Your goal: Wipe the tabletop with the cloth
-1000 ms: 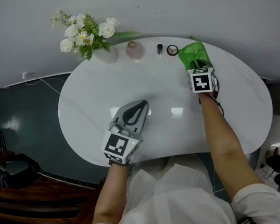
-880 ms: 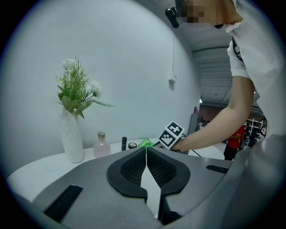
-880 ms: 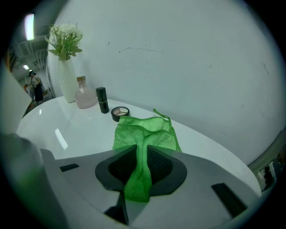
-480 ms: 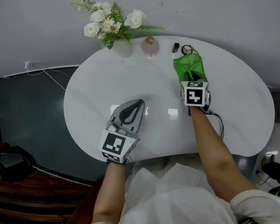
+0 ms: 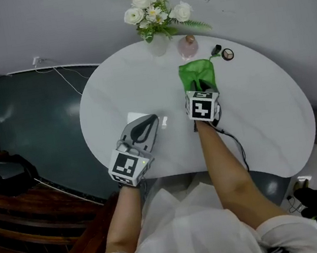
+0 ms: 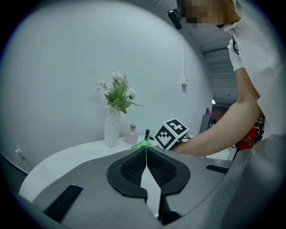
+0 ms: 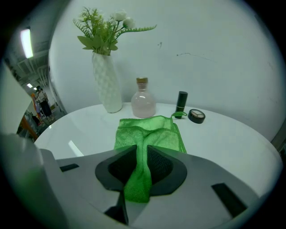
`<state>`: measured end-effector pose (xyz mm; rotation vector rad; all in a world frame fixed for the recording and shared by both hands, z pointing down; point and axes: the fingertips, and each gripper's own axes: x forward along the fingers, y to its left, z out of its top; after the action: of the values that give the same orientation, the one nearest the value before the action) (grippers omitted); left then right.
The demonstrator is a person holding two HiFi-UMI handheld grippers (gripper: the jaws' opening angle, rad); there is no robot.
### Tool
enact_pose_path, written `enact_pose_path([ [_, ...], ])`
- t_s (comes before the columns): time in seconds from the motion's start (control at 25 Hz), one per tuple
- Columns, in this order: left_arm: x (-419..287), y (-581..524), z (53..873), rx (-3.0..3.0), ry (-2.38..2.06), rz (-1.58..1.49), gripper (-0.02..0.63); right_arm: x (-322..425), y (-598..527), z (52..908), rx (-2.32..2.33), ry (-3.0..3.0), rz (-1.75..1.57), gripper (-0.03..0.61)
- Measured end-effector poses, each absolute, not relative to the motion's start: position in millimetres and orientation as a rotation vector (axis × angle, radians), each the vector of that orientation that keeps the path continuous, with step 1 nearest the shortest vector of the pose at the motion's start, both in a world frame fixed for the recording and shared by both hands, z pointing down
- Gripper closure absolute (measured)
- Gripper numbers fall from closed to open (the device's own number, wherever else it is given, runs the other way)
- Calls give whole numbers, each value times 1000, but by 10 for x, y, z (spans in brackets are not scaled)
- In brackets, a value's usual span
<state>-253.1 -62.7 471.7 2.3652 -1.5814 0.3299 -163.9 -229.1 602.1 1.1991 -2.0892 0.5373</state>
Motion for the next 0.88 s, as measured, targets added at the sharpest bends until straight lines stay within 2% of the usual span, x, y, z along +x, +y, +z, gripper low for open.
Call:
enact_pose_path([
  [0.2, -2691, -478, 4706, 2336, -1622, 321, 595, -2152, -2038, 6020, 1102, -2136, 540, 511],
  [0.56, -2889, -199, 4777, 2283, -1666, 358, 595, -3010, -1511, 6020, 753, -2225, 348, 511],
  [0.88, -2813, -174, 4769, 2274, -1678, 378, 595, -3089, -911, 6035, 389, -2307, 109, 511],
])
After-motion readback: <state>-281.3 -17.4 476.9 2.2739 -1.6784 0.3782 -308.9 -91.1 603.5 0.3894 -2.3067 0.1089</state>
